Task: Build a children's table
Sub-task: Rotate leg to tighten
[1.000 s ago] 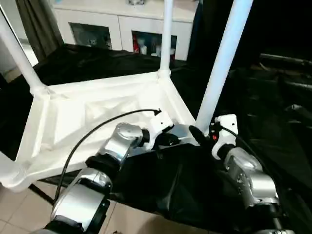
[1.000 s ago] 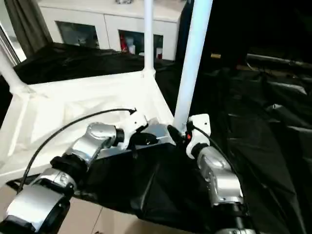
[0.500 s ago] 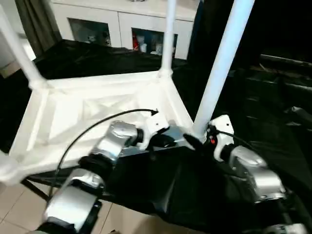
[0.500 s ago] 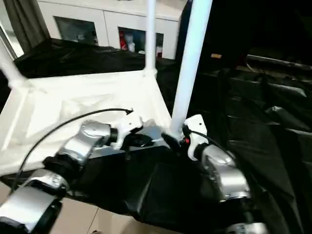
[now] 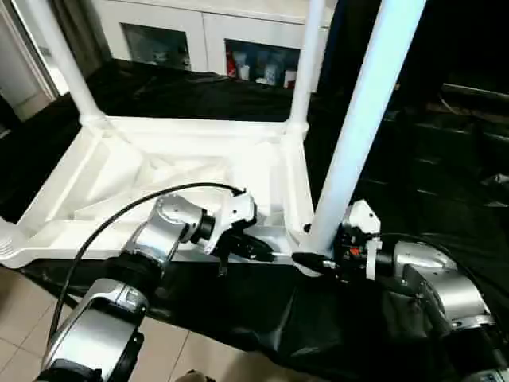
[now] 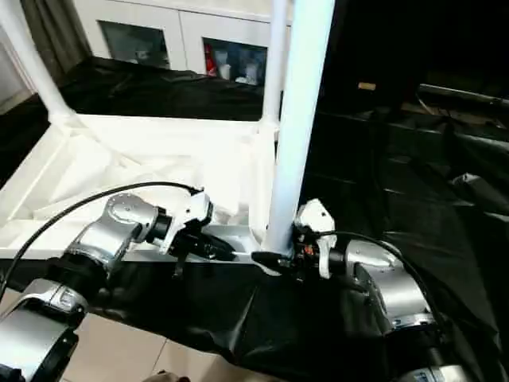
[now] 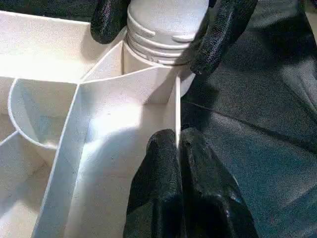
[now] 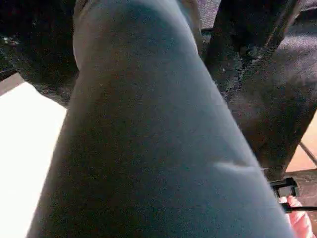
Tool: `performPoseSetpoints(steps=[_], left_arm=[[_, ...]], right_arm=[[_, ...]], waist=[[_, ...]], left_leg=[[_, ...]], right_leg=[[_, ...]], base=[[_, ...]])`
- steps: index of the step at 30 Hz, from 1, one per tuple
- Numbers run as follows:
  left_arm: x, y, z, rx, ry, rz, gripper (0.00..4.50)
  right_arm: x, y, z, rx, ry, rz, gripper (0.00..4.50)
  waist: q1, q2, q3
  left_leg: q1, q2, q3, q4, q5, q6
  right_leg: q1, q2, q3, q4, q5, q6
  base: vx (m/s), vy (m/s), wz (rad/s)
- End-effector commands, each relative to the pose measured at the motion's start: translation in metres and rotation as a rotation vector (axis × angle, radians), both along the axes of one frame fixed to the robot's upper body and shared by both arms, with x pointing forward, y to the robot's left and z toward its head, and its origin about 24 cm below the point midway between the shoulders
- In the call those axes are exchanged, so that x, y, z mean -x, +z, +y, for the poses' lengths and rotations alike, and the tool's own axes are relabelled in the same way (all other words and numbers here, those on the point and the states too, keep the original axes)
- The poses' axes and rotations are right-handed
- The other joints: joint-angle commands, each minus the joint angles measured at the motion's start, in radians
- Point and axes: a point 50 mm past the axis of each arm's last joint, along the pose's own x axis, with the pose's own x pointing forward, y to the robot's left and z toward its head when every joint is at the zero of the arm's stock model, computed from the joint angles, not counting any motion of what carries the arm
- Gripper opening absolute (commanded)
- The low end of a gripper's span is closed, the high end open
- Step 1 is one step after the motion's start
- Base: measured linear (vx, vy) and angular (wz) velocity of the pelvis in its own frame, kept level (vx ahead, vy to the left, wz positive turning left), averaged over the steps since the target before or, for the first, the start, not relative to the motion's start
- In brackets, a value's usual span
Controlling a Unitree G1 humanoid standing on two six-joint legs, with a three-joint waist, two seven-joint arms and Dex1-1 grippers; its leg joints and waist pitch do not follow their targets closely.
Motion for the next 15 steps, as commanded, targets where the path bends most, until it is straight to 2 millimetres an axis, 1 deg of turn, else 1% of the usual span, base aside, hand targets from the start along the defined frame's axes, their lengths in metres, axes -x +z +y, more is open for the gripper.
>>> performPoseSetpoints(steps=[1, 2, 3, 4, 5, 6, 7, 8, 9, 10, 11, 12, 13, 14, 15], left_arm=[[0.004, -0.007, -0.002, -0.028, -0.026, 0.029, 0.0], [0.004, -0.007, -0.002, -0.029, -0.024, 0.03, 0.0], [0.004, -0.007, -0.002, -0.029, -0.023, 0.03, 0.0], [0.004, -0.007, -0.002, -0.029, -0.022, 0.03, 0.0], [0.002, -0.007, -0.001, -0.034, -0.005, 0.018, 0.0], [0.002, -0.007, -0.001, -0.034, 0.004, 0.014, 0.0], [0.0, -0.007, -0.001, -0.024, 0.034, 0.003, 0.0], [0.0, -0.006, -0.001, -0.024, 0.036, 0.003, 0.0], [-0.001, -0.006, -0.001, -0.021, 0.046, -0.002, 0.0], [-0.001, -0.006, -0.001, -0.021, 0.046, -0.002, 0.0], [-0.007, -0.005, -0.005, -0.002, 0.119, -0.022, 0.0], [-0.009, -0.006, -0.006, 0.003, 0.158, -0.032, 0.0], [-0.011, -0.006, -0.008, 0.004, 0.189, -0.039, 0.0], [-0.013, -0.007, -0.011, 0.003, 0.224, -0.051, 0.0], [-0.015, -0.008, -0.017, 0.007, 0.267, -0.065, 0.0]], right_arm=[[0.004, -0.003, 0.006, -0.011, 0.026, 0.009, 3.36], [0.005, -0.003, 0.008, -0.022, 0.026, 0.011, 3.36], [0.005, -0.003, 0.008, -0.023, 0.027, 0.011, 3.11], [0.005, -0.003, 0.008, -0.025, 0.027, 0.011, 3.11], [0.005, -0.004, 0.01, -0.033, 0.018, 0.015, 2.94], [0.005, -0.005, 0.011, -0.033, 0.015, 0.017, 2.89], [0.004, -0.008, 0.012, -0.021, -0.026, 0.016, 2.89], [0.003, -0.008, 0.012, -0.021, -0.029, 0.016, 2.85], [0.002, -0.009, 0.012, -0.017, -0.047, 0.017, 2.82], [0.002, -0.009, 0.012, -0.017, -0.047, 0.017, 2.78], [-0.009, -0.017, 0.012, 0.013, -0.22, 0.017, 2.77], [-0.013, -0.02, 0.012, 0.022, -0.295, 0.017, 2.77], [-0.016, -0.022, 0.012, 0.027, -0.356, 0.019, 2.76], [-0.019, -0.024, 0.013, 0.016, -0.441, 0.032, 2.76], [-0.023, -0.028, 0.015, 0.003, -0.548, 0.047, 2.75]], waist=[[0.002, -0.004, -0.052], [0.003, -0.007, -0.053], [0.004, -0.006, -0.054], [0.004, -0.005, -0.054], [0.005, -0.008, -0.054], [0.005, -0.011, -0.054], [0.005, -0.013, -0.053], [0.004, -0.01, -0.051], [0.003, -0.011, -0.049], [0.001, -0.011, -0.047], [-0.005, -0.01, -0.043], [-0.006, -0.006, -0.043], [-0.013, -0.008, -0.042], [-0.016, -0.003, -0.042], [-0.019, -0.005, -0.041]], left_leg=[[0.008, 0.055, -0.019, -0.057, -0.17, 0.078], [0.008, 0.055, -0.019, -0.057, -0.162, 0.08], [0.008, 0.055, -0.019, -0.056, -0.157, 0.083], [0.008, 0.054, -0.019, -0.055, -0.154, 0.085], [0.006, 0.054, -0.019, -0.054, -0.145, 0.091], [0.006, 0.054, -0.018, -0.055, -0.145, 0.093], [0.006, 0.053, -0.018, -0.055, -0.147, 0.093], [0.007, 0.053, -0.018, -0.057, -0.157, 0.088], [0.007, 0.053, -0.018, -0.058, -0.167, 0.084], [0.007, 0.053, -0.019, -0.06, -0.192, 0.072], [0.007, 0.051, -0.02, -0.063, -0.214, 0.054], [0.011, 0.05, -0.022, -0.065, -0.234, 0.042], [0.012, 0.048, -0.025, -0.068, -0.264, 0.017], [0.013, 0.049, -0.029, -0.072, -0.278, 0.001], [0.014, 0.049, -0.028, -0.073, -0.289, -0.003]], right_leg=[[0.045, -0.057, 0.036, -0.058, -0.015, -0.299], [0.045, -0.058, 0.036, -0.055, -0.004, -0.3], [0.045, -0.057, 0.036, -0.054, 0.003, -0.301], [0.045, -0.057, 0.036, -0.054, 0.008, -0.302], [0.046, -0.058, 0.036, -0.053, 0.015, -0.301], [0.045, -0.058, 0.035, -0.054, 0.009, -0.299], [0.045, -0.059, 0.035, -0.055, -0.005, -0.296], [0.042, -0.059, 0.036, -0.058, -0.035, -0.29], [0.041, -0.059, 0.036, -0.06, -0.056, -0.286], [0.04, -0.061, 0.037, -0.066, -0.108, -0.275], [0.036, -0.061, 0.039, -0.071, -0.159, -0.261], [0.034, -0.062, 0.039, -0.075, -0.198, -0.257], [0.033, -0.063, 0.038, -0.081, -0.264, -0.237], [0.031, -0.062, 0.039, -0.083, -0.296, -0.22], [0.029, -0.061, 0.039, -0.087, -0.31, -0.214]], base=[[0.0, 0.0, 0.0], [0.0, 0.0, 0.0], [0.0, 0.0, 0.0], [0.0, 0.0, 0.0], [0.0, 0.0, 0.0], [0.0, 0.0, 0.0], [0.0, 0.0, 0.0], [0.0, 0.0, 0.0], [0.0, 0.0, 0.0], [0.0, 0.0, 0.0], [0.0, 0.0, 0.0], [0.0, 0.0, 0.0], [0.0, 0.0, 0.0], [0.0, 0.0, 0.0], [0.0, 0.0, 0.0]])
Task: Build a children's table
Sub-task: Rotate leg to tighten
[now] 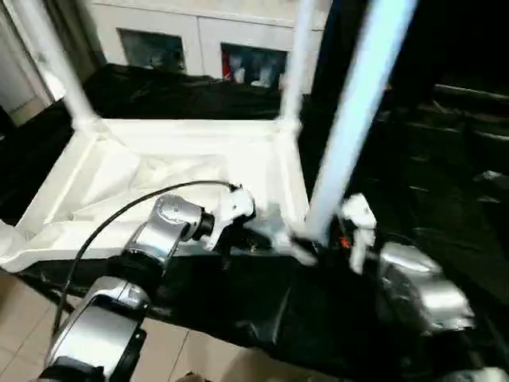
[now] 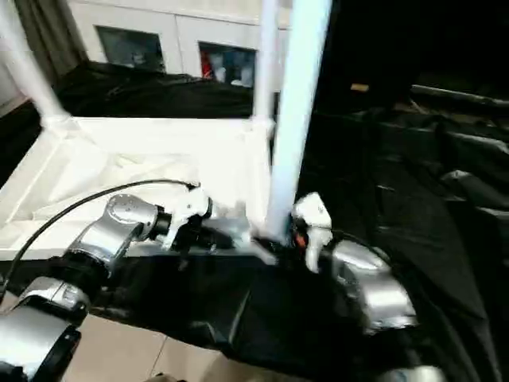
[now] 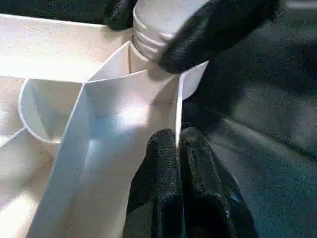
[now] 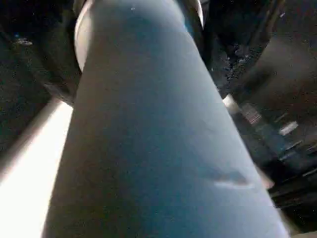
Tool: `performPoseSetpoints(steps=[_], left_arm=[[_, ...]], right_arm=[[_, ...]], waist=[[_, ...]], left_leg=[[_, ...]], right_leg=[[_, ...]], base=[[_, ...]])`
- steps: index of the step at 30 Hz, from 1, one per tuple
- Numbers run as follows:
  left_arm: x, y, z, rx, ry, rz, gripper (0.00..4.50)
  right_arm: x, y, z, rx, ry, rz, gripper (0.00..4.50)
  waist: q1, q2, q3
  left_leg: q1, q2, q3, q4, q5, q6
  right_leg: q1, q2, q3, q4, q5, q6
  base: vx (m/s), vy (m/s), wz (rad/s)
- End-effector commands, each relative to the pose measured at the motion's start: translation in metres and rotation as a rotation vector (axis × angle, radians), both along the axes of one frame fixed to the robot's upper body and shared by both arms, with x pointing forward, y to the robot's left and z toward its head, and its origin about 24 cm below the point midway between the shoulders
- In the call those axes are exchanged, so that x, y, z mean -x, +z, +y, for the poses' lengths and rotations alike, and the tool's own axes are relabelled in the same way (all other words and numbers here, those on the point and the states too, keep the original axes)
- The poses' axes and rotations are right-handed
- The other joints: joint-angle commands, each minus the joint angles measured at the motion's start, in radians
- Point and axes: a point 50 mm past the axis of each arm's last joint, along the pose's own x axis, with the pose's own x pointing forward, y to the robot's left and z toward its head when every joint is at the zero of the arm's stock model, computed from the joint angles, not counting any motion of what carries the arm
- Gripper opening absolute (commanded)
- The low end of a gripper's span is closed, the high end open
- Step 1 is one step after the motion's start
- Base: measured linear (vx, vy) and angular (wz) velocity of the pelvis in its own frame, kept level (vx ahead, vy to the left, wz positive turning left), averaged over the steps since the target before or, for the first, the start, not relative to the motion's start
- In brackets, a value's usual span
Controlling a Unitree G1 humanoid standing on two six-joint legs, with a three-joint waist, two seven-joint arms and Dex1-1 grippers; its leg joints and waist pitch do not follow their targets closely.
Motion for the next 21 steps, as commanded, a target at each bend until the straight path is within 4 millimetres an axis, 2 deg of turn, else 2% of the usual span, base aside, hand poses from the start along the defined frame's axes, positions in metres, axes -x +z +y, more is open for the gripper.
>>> performPoseSetpoints(steps=[1, 2, 3, 4, 5, 6, 7, 8, 9, 10, 11, 12, 13, 17, 18, 19, 20, 21], left_arm=[[-0.002, -0.006, -0.016, 0.006, 0.084, -0.006, 0.0], [-0.002, -0.006, -0.016, 0.006, 0.084, -0.006, 0.0], [-0.003, -0.007, -0.029, 0.025, 0.13, -0.015, 0.0], [-0.002, -0.007, -0.035, 0.036, 0.138, -0.015, 0.0], [-0.001, -0.007, -0.041, 0.048, 0.134, -0.014, 0.0], [0.0, -0.007, -0.045, 0.056, 0.124, -0.012, 0.0], [0.003, -0.006, -0.053, 0.074, 0.1, -0.009, 0.0], [0.003, -0.006, -0.054, 0.075, 0.099, -0.009, 0.0], [0.004, -0.006, -0.056, 0.078, 0.088, -0.007, 0.0], [0.005, -0.006, -0.057, 0.08, 0.073, -0.006, 0.0], [0.005, -0.006, -0.057, 0.081, 0.07, -0.006, 0.0], [0.006, -0.006, -0.057, 0.08, 0.059, -0.003, 0.0], [0.006, -0.006, -0.057, 0.08, 0.056, -0.003, 0.0], [0.007, -0.008, -0.053, 0.065, 0.019, 0.002, 0.0], [0.007, -0.007, -0.047, 0.062, 0.0, 0.009, 0.0], [0.007, -0.007, -0.046, 0.062, -0.006, 0.011, 0.0], [0.009, -0.007, -0.039, 0.061, -0.041, 0.029, 0.0], [0.009, -0.006, -0.036, 0.059, -0.052, 0.037, 0.0]], right_arm=[[-0.005, -0.019, -0.001, 0.029, -0.221, 0.091, 2.75], [-0.005, -0.019, -0.001, 0.029, -0.221, 0.091, 2.75], [-0.008, -0.024, 0.006, 0.002, -0.345, 0.127, 2.75], [-0.008, -0.025, 0.011, -0.01, -0.374, 0.138, 2.75], [-0.009, -0.026, 0.017, -0.016, -0.38, 0.141, 2.74], [-0.008, -0.025, 0.022, -0.019, -0.371, 0.136, 2.74], [-0.008, -0.023, 0.034, -0.015, -0.343, 0.117, 2.74], [-0.008, -0.023, 0.034, -0.014, -0.342, 0.116, 2.74], [-0.008, -0.021, 0.038, -0.002, -0.326, 0.096, 2.74], [-0.008, -0.018, 0.04, 0.005, -0.291, 0.07, 2.74], [-0.008, -0.017, 0.041, 0.007, -0.281, 0.062, 2.74], [-0.008, -0.016, 0.041, 0.001, -0.266, 0.052, 3.3], [-0.008, -0.015, 0.041, -0.002, -0.264, 0.05, 3.3], [-0.008, -0.01, 0.034, -0.008, -0.245, 0.023, 3.63], [-0.005, -0.007, 0.031, -0.011, -0.175, 0.013, 3.63], [-0.004, -0.007, 0.03, -0.01, -0.162, 0.011, 3.63], [0.0, -0.004, 0.027, 0.002, -0.068, -0.007, 3.63], [0.001, -0.003, 0.026, 0.011, -0.036, -0.015, 3.63]], waist=[[-0.005, -0.001, -0.042], [-0.005, -0.002, -0.043], [-0.007, -0.002, -0.044], [-0.009, 0.0, -0.043], [-0.009, 0.0, -0.043], [-0.01, 0.004, -0.044], [-0.008, 0.016, -0.045], [-0.01, 0.011, -0.046], [-0.01, 0.018, -0.047], [-0.01, 0.014, -0.048], [-0.009, 0.014, -0.048], [-0.008, 0.035, -0.049], [-0.012, 0.022, -0.049], [-0.011, 0.026, -0.051], [-0.01, 0.021, -0.052], [-0.009, 0.023, -0.052], [-0.007, 0.028, -0.053], [-0.008, 0.026, -0.053]], left_leg=[[0.009, 0.048, -0.03, -0.078, -0.308, -0.011], [0.008, 0.048, -0.032, -0.078, -0.306, -0.012], [0.007, 0.048, -0.032, -0.079, -0.303, -0.013], [0.011, 0.048, -0.029, -0.078, -0.305, -0.009], [0.011, 0.048, -0.029, -0.078, -0.305, -0.009], [0.008, 0.045, -0.029, -0.078, -0.302, -0.007], [0.008, 0.044, -0.028, -0.077, -0.295, 0.001], [0.006, 0.043, -0.028, -0.076, -0.291, 0.005], [0.004, 0.043, -0.03, -0.077, -0.285, 0.005], [0.004, 0.042, -0.028, -0.075, -0.278, 0.012], [0.005, 0.042, -0.027, -0.074, -0.276, 0.016], [0.007, 0.043, -0.028, -0.074, -0.274, 0.018], [0.004, 0.042, -0.027, -0.073, -0.276, 0.021], [0.002, 0.042, -0.027, -0.071, -0.252, 0.039], [0.002, 0.042, -0.026, -0.069, -0.24, 0.046], [0.001, 0.042, -0.026, -0.069, -0.236, 0.052], [0.001, 0.044, -0.027, -0.068, -0.223, 0.063], [0.0, 0.044, -0.026, -0.066, -0.217, 0.069]], right_leg=[[0.026, -0.06, 0.039, -0.092, -0.321, -0.201], [0.027, -0.06, 0.038, -0.09, -0.314, -0.2], [0.028, -0.059, 0.038, -0.089, -0.304, -0.199], [0.022, -0.058, 0.04, -0.091, -0.282, -0.203], [0.022, -0.058, 0.04, -0.091, -0.282, -0.203], [0.026, -0.057, 0.04, -0.092, -0.27, -0.202], [0.026, -0.056, 0.041, -0.091, -0.244, -0.2], [0.028, -0.055, 0.04, -0.091, -0.234, -0.199], [0.03, -0.056, 0.04, -0.089, -0.224, -0.2], [0.032, -0.054, 0.039, -0.088, -0.206, -0.202], [0.031, -0.055, 0.04, -0.089, -0.2, -0.204], [0.031, -0.057, 0.04, -0.087, -0.189, -0.209], [0.033, -0.054, 0.039, -0.087, -0.174, -0.215], [0.038, -0.054, 0.038, -0.086, -0.158, -0.221], [0.038, -0.055, 0.038, -0.084, -0.151, -0.224], [0.04, -0.055, 0.038, -0.083, -0.147, -0.225], [0.042, -0.055, 0.037, -0.081, -0.115, -0.233], [0.043, -0.054, 0.037, -0.08, -0.1, -0.236]], base=[[0.0, 0.0, 0.0], [0.0, 0.0, 0.0], [0.0, 0.0, 0.0], [0.0, 0.0, 0.0], [0.0, 0.0, 0.0], [0.0, 0.0, 0.0], [0.0, 0.0, 0.0], [0.0, 0.0, 0.0], [0.0, 0.0, 0.0], [0.0, 0.0, 0.0], [0.0, 0.0, 0.0], [0.0, 0.0, 0.0], [0.0, 0.0, 0.0], [0.0, 0.0, 0.0], [0.0, 0.0, 0.0], [0.0, 0.0, 0.0], [0.0, 0.0, 0.0], [0.0, 0.0, 0.0]])
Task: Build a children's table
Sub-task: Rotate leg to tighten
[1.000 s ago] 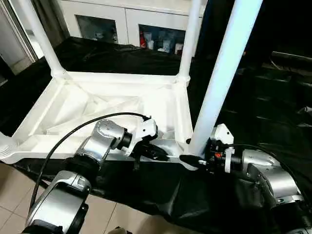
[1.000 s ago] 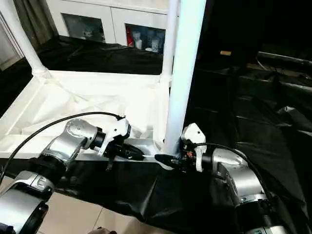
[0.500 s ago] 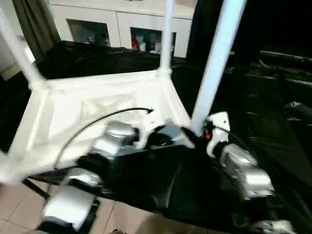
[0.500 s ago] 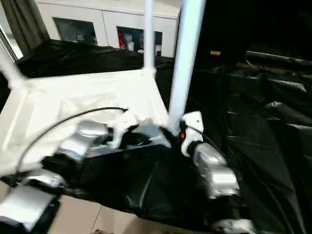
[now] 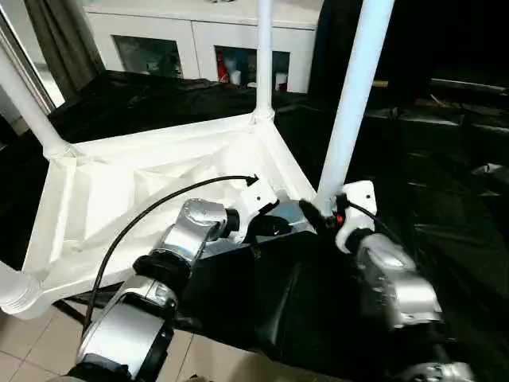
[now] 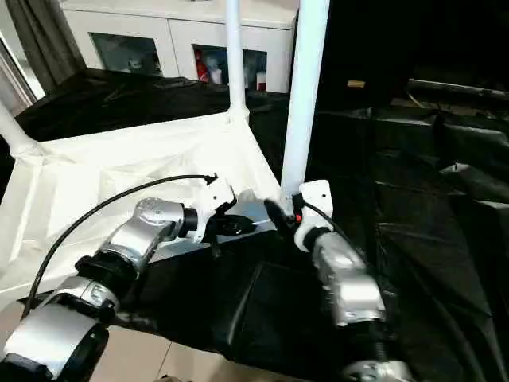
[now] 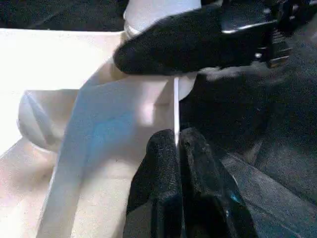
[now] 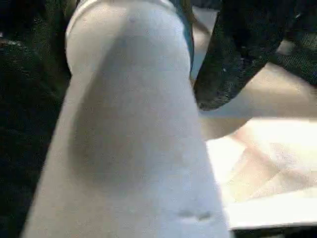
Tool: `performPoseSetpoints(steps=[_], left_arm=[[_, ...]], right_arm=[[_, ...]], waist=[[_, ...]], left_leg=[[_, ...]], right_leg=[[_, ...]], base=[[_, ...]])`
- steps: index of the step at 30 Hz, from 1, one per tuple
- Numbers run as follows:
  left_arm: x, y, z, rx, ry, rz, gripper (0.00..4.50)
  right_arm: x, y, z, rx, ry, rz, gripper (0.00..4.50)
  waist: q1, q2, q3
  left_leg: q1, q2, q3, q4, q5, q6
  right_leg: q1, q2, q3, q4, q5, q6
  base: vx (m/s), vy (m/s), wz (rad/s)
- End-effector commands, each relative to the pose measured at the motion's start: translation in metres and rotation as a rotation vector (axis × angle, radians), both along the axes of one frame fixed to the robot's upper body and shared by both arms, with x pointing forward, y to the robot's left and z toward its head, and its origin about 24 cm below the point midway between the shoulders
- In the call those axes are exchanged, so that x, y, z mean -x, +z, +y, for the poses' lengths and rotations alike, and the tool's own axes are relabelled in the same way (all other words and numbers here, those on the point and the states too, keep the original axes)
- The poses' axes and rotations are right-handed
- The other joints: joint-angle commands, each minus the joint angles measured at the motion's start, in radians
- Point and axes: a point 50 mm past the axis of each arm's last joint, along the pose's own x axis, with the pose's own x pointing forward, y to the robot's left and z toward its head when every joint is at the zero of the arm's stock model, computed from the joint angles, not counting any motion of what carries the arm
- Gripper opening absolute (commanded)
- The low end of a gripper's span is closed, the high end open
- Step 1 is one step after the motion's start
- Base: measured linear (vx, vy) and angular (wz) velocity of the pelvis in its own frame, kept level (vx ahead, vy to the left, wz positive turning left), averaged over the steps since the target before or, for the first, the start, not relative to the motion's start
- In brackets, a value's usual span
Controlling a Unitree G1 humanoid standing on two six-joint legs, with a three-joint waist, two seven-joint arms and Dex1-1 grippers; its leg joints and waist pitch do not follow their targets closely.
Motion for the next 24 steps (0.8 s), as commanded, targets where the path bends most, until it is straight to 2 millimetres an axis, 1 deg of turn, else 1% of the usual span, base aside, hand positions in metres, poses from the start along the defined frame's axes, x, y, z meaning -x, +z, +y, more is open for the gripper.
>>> performPoseSetpoints(steps=[1, 2, 3, 4, 5, 7, 8, 9, 10, 12, 13, 14, 17, 18, 19, 21, 22, 23, 24], left_arm=[[0.012, -0.004, -0.008, 0.026, -0.154, 0.052, 0.0], [0.013, -0.004, -0.005, 0.021, -0.166, 0.058, 0.0], [0.014, -0.003, 0.001, 0.01, -0.19, 0.067, 0.0], [0.014, -0.003, 0.007, -0.003, -0.211, 0.073, 0.0], [0.014, -0.003, 0.01, -0.009, -0.216, 0.074, 0.0], [0.015, -0.001, 0.016, -0.017, -0.228, 0.094, 0.0], [0.014, -0.001, 0.019, -0.022, -0.232, 0.099, 0.0], [0.014, 0.0, 0.025, -0.032, -0.237, 0.105, 0.0], [0.014, 0.001, 0.027, -0.038, -0.239, 0.107, 0.0], [0.013, 0.002, 0.033, -0.044, -0.242, 0.114, 0.0], [0.013, 0.002, 0.035, -0.046, -0.243, 0.117, 0.0], [0.012, 0.002, 0.036, -0.048, -0.242, 0.117, 0.0], [0.012, 0.003, 0.038, -0.047, -0.238, 0.119, 0.0], [0.013, 0.003, 0.038, -0.043, -0.239, 0.121, 0.0], [0.013, 0.003, 0.038, -0.042, -0.238, 0.12, 0.0], [0.013, 0.004, 0.039, -0.04, -0.237, 0.119, 0.0], [0.013, 0.004, 0.038, -0.038, -0.235, 0.119, 0.0], [0.013, 0.004, 0.038, -0.032, -0.235, 0.122, 0.0], [0.013, 0.003, 0.038, -0.028, -0.235, 0.125, 0.0]], right_arm=[[0.011, -0.003, 0.018, -0.014, 0.214, 0.031, 3.63], [0.013, -0.002, 0.016, -0.011, 0.246, 0.028, 3.63], [0.016, 0.0, 0.011, -0.007, 0.306, 0.025, 3.63], [0.018, 0.002, 0.006, -0.002, 0.355, 0.029, 3.63], [0.019, 0.002, 0.004, 0.001, 0.369, 0.032, 3.63], [0.019, 0.004, -0.001, 0.02, 0.408, 0.026, 3.63], [0.019, 0.006, -0.004, 0.029, 0.435, 0.025, 3.63], [0.02, 0.009, -0.009, 0.039, 0.476, 0.026, 3.63], [0.02, 0.011, -0.011, 0.041, 0.5, 0.028, 3.63], [0.022, 0.013, -0.014, 0.049, 0.552, 0.037, 3.63], [0.023, 0.013, -0.016, 0.061, 0.578, 0.041, 3.63], [0.023, 0.013, -0.016, 0.068, 0.586, 0.044, 3.63], [0.021, 0.011, -0.019, 0.101, 0.604, 0.053, 3.63], [0.02, 0.012, -0.019, 0.098, 0.598, 0.049, 3.39], [0.019, 0.014, -0.019, 0.079, 0.589, 0.045, 3.3], [0.018, 0.015, -0.019, 0.061, 0.587, 0.044, 3.3], [0.019, 0.016, -0.019, 0.049, 0.594, 0.044, 3.1], [0.02, 0.015, -0.018, 0.047, 0.6, 0.046, 2.96], [0.021, 0.015, -0.018, 0.045, 0.604, 0.048, 2.87]], waist=[[0.002, -0.013, -0.049], [0.004, -0.01, -0.05], [0.006, -0.012, -0.052], [0.01, -0.02, -0.051], [0.014, -0.014, -0.05], [0.019, -0.014, -0.05], [0.02, -0.013, -0.049], [0.024, -0.018, -0.048], [0.029, -0.016, -0.048], [0.033, -0.017, -0.048], [0.036, -0.015, -0.048], [0.036, -0.017, -0.048], [0.036, -0.018, -0.049], [0.037, -0.019, -0.05], [0.038, -0.019, -0.051], [0.038, -0.02, -0.052], [0.039, -0.017, -0.053], [0.038, -0.012, -0.054], [0.037, -0.013, -0.054]], left_leg=[[-0.003, 0.046, -0.024, -0.06, -0.196, 0.079], [-0.003, 0.046, -0.025, -0.058, -0.183, 0.085], [-0.002, 0.046, -0.024, -0.055, -0.161, 0.102], [-0.003, 0.048, -0.022, -0.054, -0.152, 0.119], [-0.004, 0.05, -0.02, -0.052, -0.15, 0.126], [0.001, 0.054, -0.018, -0.052, -0.153, 0.12], [0.0, 0.054, -0.017, -0.053, -0.156, 0.118], [0.001, 0.055, -0.018, -0.054, -0.162, 0.112], [0.003, 0.056, -0.017, -0.053, -0.165, 0.11], [0.002, 0.056, -0.016, -0.053, -0.165, 0.107], [0.002, 0.056, -0.017, -0.053, -0.161, 0.105], [0.002, 0.055, -0.016, -0.053, -0.16, 0.106], [0.0, 0.054, -0.016, -0.051, -0.152, 0.104], [0.0, 0.054, -0.017, -0.05, -0.149, 0.105], [0.0, 0.053, -0.017, -0.049, -0.134, 0.109], [0.0, 0.053, -0.017, -0.048, -0.13, 0.111], [0.0, 0.054, -0.017, -0.048, -0.124, 0.114], [0.001, 0.055, -0.017, -0.047, -0.122, 0.115], [0.0, 0.054, -0.017, -0.046, -0.12, 0.116]], right_leg=[[0.046, -0.054, 0.036, -0.07, -0.063, -0.245], [0.047, -0.055, 0.036, -0.066, -0.043, -0.251], [0.047, -0.056, 0.035, -0.061, -0.004, -0.265], [0.05, -0.055, 0.034, -0.061, 0.012, -0.276], [0.047, -0.055, 0.033, -0.057, 0.015, -0.286], [0.043, -0.056, 0.031, -0.056, 0.006, -0.293], [0.042, -0.056, 0.031, -0.056, 0.0, -0.295], [0.044, -0.056, 0.03, -0.056, -0.018, -0.293], [0.042, -0.055, 0.031, -0.057, -0.026, -0.293], [0.042, -0.056, 0.032, -0.056, -0.025, -0.294], [0.042, -0.057, 0.032, -0.054, -0.019, -0.295], [0.043, -0.056, 0.031, -0.054, -0.016, -0.294], [0.043, -0.058, 0.031, -0.053, -0.008, -0.296], [0.044, -0.058, 0.031, -0.053, -0.006, -0.296], [0.045, -0.057, 0.03, -0.051, 0.006, -0.298], [0.045, -0.057, 0.03, -0.05, 0.01, -0.298], [0.044, -0.057, 0.029, -0.048, 0.02, -0.301], [0.043, -0.055, 0.029, -0.048, 0.036, -0.305], [0.043, -0.055, 0.028, -0.047, 0.045, -0.308]], base=[[0.0, 0.0, 0.0], [0.0, 0.0, 0.0], [0.0, 0.0, 0.0], [0.0, 0.0, 0.0], [0.0, 0.0, 0.0], [0.0, 0.0, 0.0], [0.0, 0.0, 0.0], [0.0, 0.0, 0.0], [0.0, 0.0, 0.0], [0.0, 0.0, 0.0], [0.0, 0.0, 0.0], [0.0, 0.0, 0.0], [0.0, 0.0, 0.0], [0.0, 0.0, 0.0], [0.0, 0.0, 0.0], [0.0, 0.0, 0.0], [0.0, 0.0, 0.0], [0.0, 0.0, 0.0], [0.0, 0.0, 0.0]])
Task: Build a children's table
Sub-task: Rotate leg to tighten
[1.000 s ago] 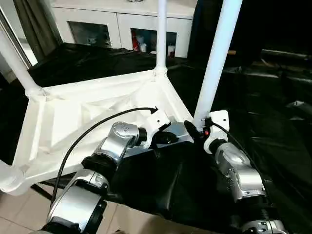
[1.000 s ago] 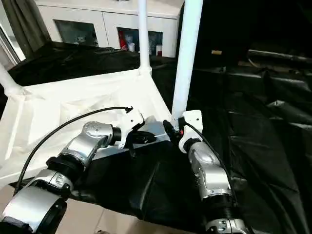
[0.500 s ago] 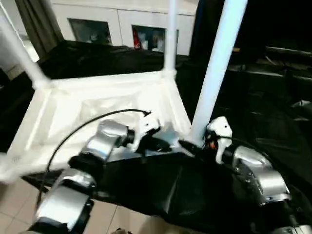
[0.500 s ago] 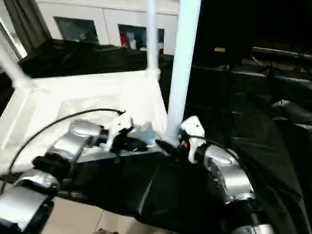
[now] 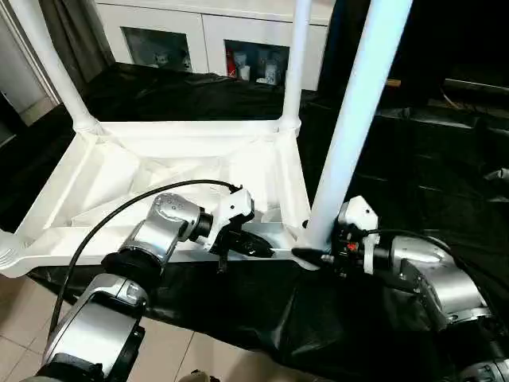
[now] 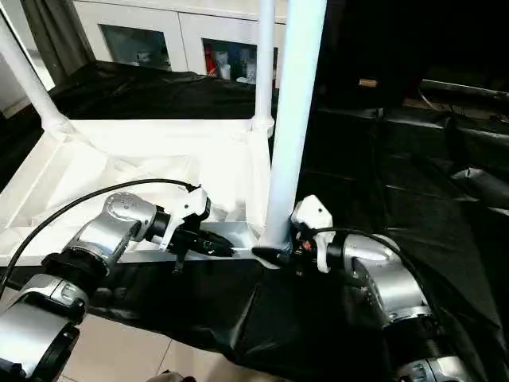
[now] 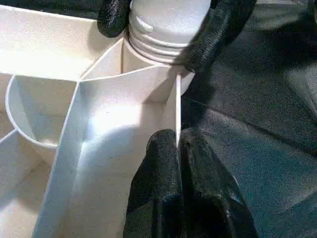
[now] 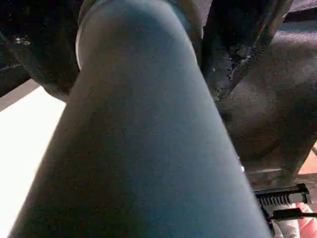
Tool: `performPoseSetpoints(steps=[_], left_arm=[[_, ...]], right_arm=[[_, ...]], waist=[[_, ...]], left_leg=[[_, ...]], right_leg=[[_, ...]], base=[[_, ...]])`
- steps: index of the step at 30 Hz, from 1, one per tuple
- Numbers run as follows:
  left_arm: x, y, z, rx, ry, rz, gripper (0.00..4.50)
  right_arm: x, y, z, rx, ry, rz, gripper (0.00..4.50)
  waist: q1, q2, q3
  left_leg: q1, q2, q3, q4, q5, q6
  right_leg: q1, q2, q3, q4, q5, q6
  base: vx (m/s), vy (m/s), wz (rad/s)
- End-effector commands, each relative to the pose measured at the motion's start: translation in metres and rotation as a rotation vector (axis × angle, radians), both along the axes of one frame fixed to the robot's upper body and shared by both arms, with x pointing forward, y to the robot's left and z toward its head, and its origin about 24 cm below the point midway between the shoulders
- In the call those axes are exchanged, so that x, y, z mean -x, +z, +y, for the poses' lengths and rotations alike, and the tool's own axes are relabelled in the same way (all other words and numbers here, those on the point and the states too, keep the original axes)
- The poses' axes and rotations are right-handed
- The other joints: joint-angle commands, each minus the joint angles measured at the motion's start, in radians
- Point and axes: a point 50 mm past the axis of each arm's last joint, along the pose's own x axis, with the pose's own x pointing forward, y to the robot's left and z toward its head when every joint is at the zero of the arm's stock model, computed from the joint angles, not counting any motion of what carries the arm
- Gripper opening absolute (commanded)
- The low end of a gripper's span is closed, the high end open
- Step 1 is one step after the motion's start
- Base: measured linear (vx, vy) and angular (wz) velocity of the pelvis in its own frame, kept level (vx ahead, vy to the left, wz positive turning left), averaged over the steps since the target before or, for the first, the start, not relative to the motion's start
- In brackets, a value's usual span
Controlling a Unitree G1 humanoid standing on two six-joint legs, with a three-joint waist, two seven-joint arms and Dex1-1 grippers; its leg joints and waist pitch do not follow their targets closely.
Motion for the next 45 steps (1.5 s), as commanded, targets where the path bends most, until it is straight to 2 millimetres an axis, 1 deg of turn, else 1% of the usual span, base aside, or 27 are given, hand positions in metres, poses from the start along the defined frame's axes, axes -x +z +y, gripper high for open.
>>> performPoseSetpoints(steps=[1, 5, 8, 9, 10, 12, 13, 14, 16, 17, 18, 20, 21, 23, 27, 30, 31, 32, 36, 37, 39, 40, 41, 42, 43, 44, 45], left_arm=[[0.003, -0.004, 0.001, -0.009, -0.016, 0.022, 0.0], [0.005, -0.006, -0.002, 0.009, -0.008, 0.024, 0.0], [0.005, -0.005, -0.004, 0.033, 0.001, 0.025, 0.0], [0.005, -0.005, -0.005, 0.039, 0.016, 0.019, 0.0], [0.001, -0.008, -0.009, 0.036, 0.076, -0.009, 0.0], [-0.001, -0.01, -0.012, 0.03, 0.12, -0.03, 0.0], [-0.003, -0.012, -0.017, 0.03, 0.156, -0.045, 0.0], [-0.004, -0.012, -0.02, 0.032, 0.166, -0.047, 0.0], [-0.005, -0.013, -0.031, 0.038, 0.195, -0.066, 0.0], [-0.006, -0.013, -0.038, 0.043, 0.209, -0.077, 0.0], [-0.006, -0.013, -0.042, 0.048, 0.212, -0.079, 0.0], [-0.003, -0.01, -0.068, 0.08, 0.201, -0.082, 0.0], [-0.002, -0.01, -0.071, 0.085, 0.195, -0.08, 0.0], [-0.001, -0.01, -0.077, 0.094, 0.185, -0.079, 0.0], [0.001, -0.01, -0.083, 0.105, 0.183, -0.079, 0.0], [-0.001, -0.011, -0.075, 0.09, 0.186, -0.089, 0.0], [-0.001, -0.012, -0.07, 0.079, 0.183, -0.093, 0.0], [-0.002, -0.012, -0.067, 0.074, 0.183, -0.094, 0.0], [-0.002, -0.012, -0.059, 0.059, 0.168, -0.097, 0.0], [-0.002, -0.012, -0.048, 0.041, 0.136, -0.089, 0.0], [0.0, -0.012, -0.04, 0.029, 0.084, -0.082, 0.0], [0.0, -0.012, -0.037, 0.023, 0.066, -0.073, 0.0], [0.001, -0.012, -0.035, 0.018, 0.051, -0.068, 0.0], [0.001, -0.011, -0.033, 0.014, 0.027, -0.066, 0.0], [0.002, -0.011, -0.03, 0.008, 0.0, -0.058, 0.0], [0.003, -0.011, -0.027, 0.0, -0.019, -0.049, 0.0], [0.003, -0.01, -0.025, -0.009, -0.04, -0.045, 0.0]], right_arm=[[0.003, 0.001, 0.003, -0.035, 0.029, 0.009, 2.87], [0.009, -0.004, 0.003, -0.05, 0.014, 0.027, 2.74], [0.013, -0.007, 0.005, -0.063, -0.003, 0.041, 2.73], [0.012, -0.009, 0.006, -0.069, -0.032, 0.047, 2.72], [0.01, -0.019, 0.01, -0.043, -0.134, 0.055, 2.72], [0.009, -0.027, 0.014, -0.012, -0.206, 0.059, 2.72], [0.008, -0.032, 0.019, 0.004, -0.276, 0.067, 2.72], [0.007, -0.034, 0.021, 0.0, -0.306, 0.071, 2.72], [0.002, -0.038, 0.03, -0.022, -0.429, 0.096, 2.72], [-0.001, -0.041, 0.034, -0.02, -0.496, 0.108, 2.72], [-0.003, -0.042, 0.036, -0.018, -0.53, 0.113, 2.72], [-0.01, -0.044, 0.054, -0.026, -0.661, 0.136, 2.72], [-0.01, -0.044, 0.056, -0.028, -0.665, 0.136, 2.72], [-0.011, -0.043, 0.061, -0.029, -0.67, 0.133, 2.72], [-0.013, -0.041, 0.068, -0.034, -0.659, 0.106, 2.72], [-0.014, -0.035, 0.065, -0.054, -0.638, 0.069, 2.72], [-0.015, -0.033, 0.062, -0.068, -0.626, 0.063, 3.28], [-0.015, -0.032, 0.061, -0.075, -0.617, 0.06, 3.28], [-0.014, -0.028, 0.055, -0.078, -0.566, 0.043, 3.5], [-0.01, -0.023, 0.046, -0.084, -0.449, 0.028, 3.5], [-0.005, -0.018, 0.035, -0.058, -0.341, 0.003, 3.5], [-0.003, -0.016, 0.029, -0.05, -0.302, -0.005, 3.5], [-0.002, -0.014, 0.025, -0.049, -0.271, -0.008, 3.5], [0.0, -0.01, 0.019, -0.05, -0.24, -0.011, 3.5], [0.002, -0.007, 0.013, -0.05, -0.204, -0.01, 3.5], [0.004, -0.004, 0.008, -0.05, -0.174, -0.006, 3.5], [0.006, -0.002, 0.003, -0.049, -0.142, -0.002, 3.5]], waist=[[0.004, -0.008, -0.06], [0.007, -0.007, -0.061], [0.008, -0.003, -0.06], [0.008, -0.003, -0.058], [0.007, 0.001, -0.058], [-0.001, 0.009, -0.055], [-0.008, 0.005, -0.05], [-0.012, 0.005, -0.048], [-0.022, 0.007, -0.041], [-0.024, -0.001, -0.039], [-0.027, 0.002, -0.036], [-0.041, 0.004, -0.035], [-0.042, 0.004, -0.037], [-0.041, 0.005, -0.035], [-0.04, 0.004, -0.036], [-0.039, 0.003, -0.037], [-0.039, 0.001, -0.037], [-0.038, -0.002, -0.038], [-0.035, -0.003, -0.039], [-0.032, -0.003, -0.04], [-0.029, -0.003, -0.041], [-0.029, -0.001, -0.044], [-0.029, -0.003, -0.051], [-0.029, -0.005, -0.052], [-0.024, -0.006, -0.06], [-0.024, -0.006, -0.06], [-0.018, -0.008, -0.06]], left_leg=[[0.008, 0.048, -0.017, -0.05, -0.116, 0.112], [0.008, 0.05, -0.016, -0.048, -0.114, 0.121], [0.009, 0.051, -0.017, -0.049, -0.125, 0.113], [0.01, 0.051, -0.017, -0.051, -0.136, 0.107], [0.01, 0.051, -0.017, -0.052, -0.147, 0.098], [0.011, 0.05, -0.019, -0.056, -0.184, 0.07], [0.013, 0.048, -0.02, -0.061, -0.226, 0.047], [0.014, 0.046, -0.02, -0.062, -0.242, 0.035], [0.019, 0.045, -0.026, -0.073, -0.329, -0.002], [0.022, 0.045, -0.028, -0.076, -0.355, -0.012], [0.027, 0.044, -0.029, -0.076, -0.379, -0.019], [0.026, 0.044, -0.038, -0.083, -0.411, -0.045], [0.027, 0.044, -0.039, -0.084, -0.413, -0.046], [0.032, 0.043, -0.036, -0.083, -0.427, -0.034], [0.028, 0.042, -0.036, -0.084, -0.424, -0.024], [0.023, 0.042, -0.037, -0.087, -0.41, -0.018], [0.024, 0.042, -0.036, -0.086, -0.406, -0.014], [0.023, 0.042, -0.036, -0.086, -0.403, -0.009], [0.021, 0.042, -0.033, -0.084, -0.374, 0.005], [0.019, 0.042, -0.031, -0.081, -0.352, 0.02], [0.017, 0.042, -0.029, -0.079, -0.334, 0.035], [0.014, 0.042, -0.026, -0.076, -0.3, 0.048], [0.008, 0.041, -0.028, -0.071, -0.251, 0.059], [0.007, 0.042, -0.026, -0.068, -0.227, 0.068], [0.006, 0.044, -0.023, -0.057, -0.147, 0.103], [0.006, 0.044, -0.023, -0.057, -0.147, 0.103], [0.005, 0.045, -0.019, -0.052, -0.107, 0.129]], right_leg=[[0.049, -0.055, 0.034, -0.047, 0.059, -0.31], [0.049, -0.057, 0.032, -0.046, 0.071, -0.315], [0.049, -0.056, 0.031, -0.047, 0.051, -0.311], [0.047, -0.056, 0.031, -0.05, 0.033, -0.307], [0.047, -0.057, 0.032, -0.051, 0.014, -0.303], [0.043, -0.057, 0.032, -0.057, -0.028, -0.297], [0.042, -0.055, 0.032, -0.066, -0.091, -0.283], [0.041, -0.056, 0.032, -0.07, -0.129, -0.274], [0.039, -0.058, 0.033, -0.085, -0.299, -0.226], [0.035, -0.06, 0.034, -0.092, -0.363, -0.201], [0.028, -0.06, 0.034, -0.096, -0.403, -0.193], [0.028, -0.062, 0.033, -0.102, -0.467, -0.161], [0.027, -0.063, 0.033, -0.104, -0.47, -0.154], [0.02, -0.06, 0.036, -0.111, -0.461, -0.145], [0.021, -0.06, 0.039, -0.111, -0.443, -0.143], [0.024, -0.06, 0.041, -0.108, -0.42, -0.145], [0.022, -0.059, 0.043, -0.107, -0.407, -0.149], [0.023, -0.059, 0.044, -0.105, -0.401, -0.152], [0.025, -0.06, 0.047, -0.102, -0.36, -0.169], [0.031, -0.06, 0.047, -0.101, -0.329, -0.175], [0.033, -0.059, 0.048, -0.1, -0.298, -0.182], [0.037, -0.059, 0.05, -0.093, -0.246, -0.193], [0.046, -0.061, 0.047, -0.084, -0.175, -0.212], [0.045, -0.06, 0.047, -0.08, -0.137, -0.223], [0.05, -0.058, 0.044, -0.062, 0.005, -0.26], [0.05, -0.058, 0.044, -0.062, 0.005, -0.26], [0.049, -0.054, 0.041, -0.053, 0.086, -0.283]], base=[[0.0, 0.0, 0.0], [0.0, 0.0, 0.0], [0.0, 0.0, 0.0], [0.0, 0.0, 0.0], [0.0, 0.0, 0.0], [0.0, 0.0, 0.0], [0.0, 0.0, 0.0], [0.0, 0.0, 0.0], [0.0, 0.0, 0.0], [0.0, 0.0, 0.0], [0.0, 0.0, 0.0], [0.0, 0.0, 0.0], [0.0, 0.0, 0.0], [0.0, 0.0, 0.0], [0.0, 0.0, 0.0], [0.0, 0.0, 0.0], [0.0, 0.0, 0.0], [0.0, 0.0, 0.0], [0.0, 0.0, 0.0], [0.0, 0.0, 0.0], [0.0, 0.0, 0.0], [0.0, 0.0, 0.0], [0.0, 0.0, 0.0], [0.0, 0.0, 0.0], [0.054, -0.009, 0.03], [0.054, -0.009, 0.03], [0.059, -0.003, 0.01]])
